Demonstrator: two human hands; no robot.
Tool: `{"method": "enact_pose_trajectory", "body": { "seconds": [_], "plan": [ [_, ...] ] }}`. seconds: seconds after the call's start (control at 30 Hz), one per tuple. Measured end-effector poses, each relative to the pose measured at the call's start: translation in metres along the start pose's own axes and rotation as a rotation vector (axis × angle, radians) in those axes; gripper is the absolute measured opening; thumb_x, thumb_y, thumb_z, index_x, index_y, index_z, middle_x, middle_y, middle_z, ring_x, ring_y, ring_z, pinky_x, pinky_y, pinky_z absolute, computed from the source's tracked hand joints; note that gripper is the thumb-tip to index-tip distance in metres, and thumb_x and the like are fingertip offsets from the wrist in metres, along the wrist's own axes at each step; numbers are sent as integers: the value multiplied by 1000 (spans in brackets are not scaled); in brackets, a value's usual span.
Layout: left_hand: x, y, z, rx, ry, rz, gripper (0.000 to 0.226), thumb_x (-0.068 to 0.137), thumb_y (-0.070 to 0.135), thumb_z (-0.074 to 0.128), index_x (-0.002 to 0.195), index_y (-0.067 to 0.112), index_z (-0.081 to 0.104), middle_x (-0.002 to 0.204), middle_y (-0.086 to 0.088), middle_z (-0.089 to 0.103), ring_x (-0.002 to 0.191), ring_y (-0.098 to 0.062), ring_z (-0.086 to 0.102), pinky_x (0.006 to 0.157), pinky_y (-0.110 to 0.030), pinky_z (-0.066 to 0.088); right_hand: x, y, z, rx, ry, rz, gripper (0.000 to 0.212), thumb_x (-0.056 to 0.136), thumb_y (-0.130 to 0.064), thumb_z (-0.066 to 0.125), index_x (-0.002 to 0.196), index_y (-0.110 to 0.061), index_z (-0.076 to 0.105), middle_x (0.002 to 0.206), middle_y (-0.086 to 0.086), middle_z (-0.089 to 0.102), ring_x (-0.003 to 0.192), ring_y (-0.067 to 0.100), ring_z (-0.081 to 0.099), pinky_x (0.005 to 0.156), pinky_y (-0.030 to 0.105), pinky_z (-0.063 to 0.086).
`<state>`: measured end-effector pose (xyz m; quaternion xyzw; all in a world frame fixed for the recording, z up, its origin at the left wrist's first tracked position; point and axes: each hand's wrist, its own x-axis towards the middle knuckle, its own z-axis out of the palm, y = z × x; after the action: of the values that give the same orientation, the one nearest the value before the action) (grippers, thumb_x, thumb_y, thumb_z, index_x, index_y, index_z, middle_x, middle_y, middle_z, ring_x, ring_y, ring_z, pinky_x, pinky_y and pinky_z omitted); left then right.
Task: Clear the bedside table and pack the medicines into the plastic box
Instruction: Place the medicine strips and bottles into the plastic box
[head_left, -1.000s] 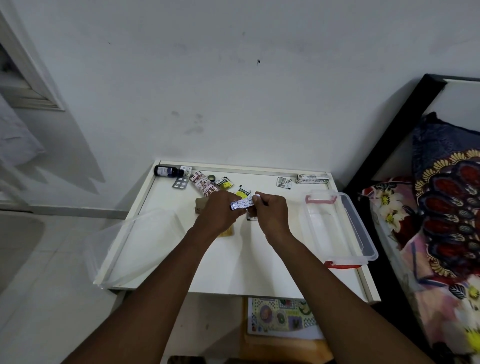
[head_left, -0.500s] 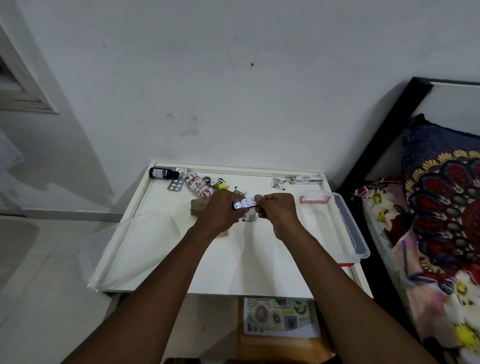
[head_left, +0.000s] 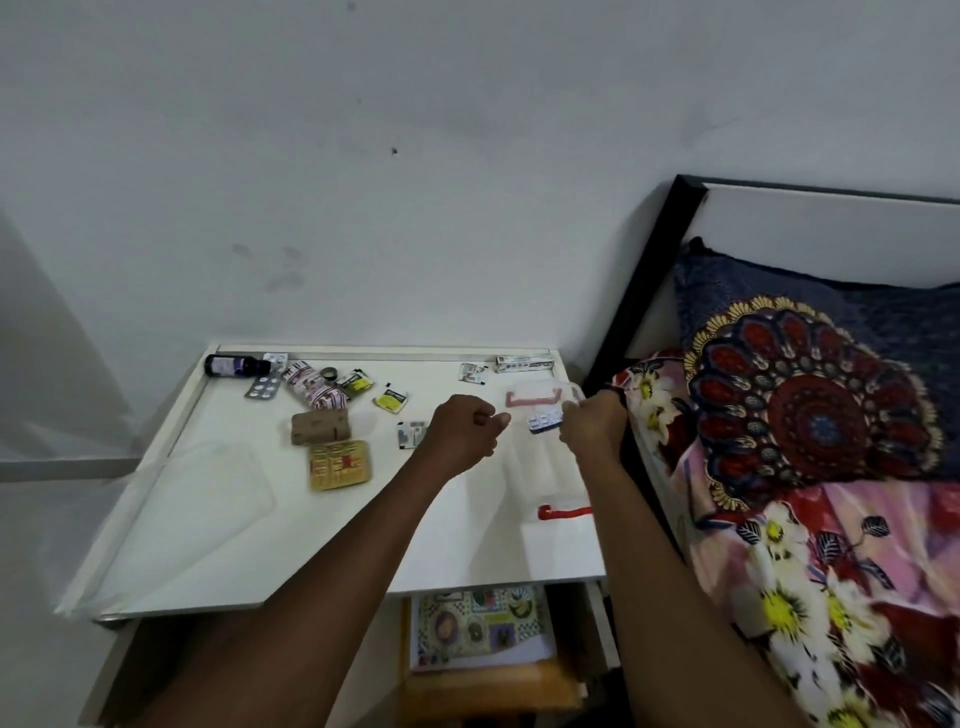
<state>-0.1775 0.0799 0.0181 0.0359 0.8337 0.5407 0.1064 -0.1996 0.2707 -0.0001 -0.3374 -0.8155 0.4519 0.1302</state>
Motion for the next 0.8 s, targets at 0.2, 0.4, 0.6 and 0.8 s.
{"method": "enact_pose_trajectory", "body": {
  "seconds": [0.2,0.4,0.6,0.8],
  "plan": [
    [3,-4,26,43,-43,-70,37,90,28,76,114,3,65,87,-12,76,71,-24,75,64,-26,57,-5,-8,26,-92,-66,-78,26,88,2,61,113,1,66,108,21,72,92,40,73,77,49,62],
    [5,-14,26,-161,-63,-125,41,86,13,79,119,-6,64,85,-21,74,64,-28,71,67,-31,59,4,-4,38,11,-74,71,36,85,0,69,120,-4,65,116,19,72,104,35,71,80,35,59],
    [7,-20,28,-152,-67,-123,43,85,20,80,121,3,64,76,-13,76,61,-23,73,72,-33,60,0,-6,49,-107,7,72,24,94,-4,63,118,1,66,123,18,69,112,32,68,88,35,56],
    [8,-24,27,-126,-64,-103,43,86,23,80,122,4,65,79,-15,78,69,-29,77,82,-43,64,-5,-3,49,-233,-16,-38,22,90,-5,67,112,-1,68,117,17,70,110,31,69,89,36,58]
  ]
}}
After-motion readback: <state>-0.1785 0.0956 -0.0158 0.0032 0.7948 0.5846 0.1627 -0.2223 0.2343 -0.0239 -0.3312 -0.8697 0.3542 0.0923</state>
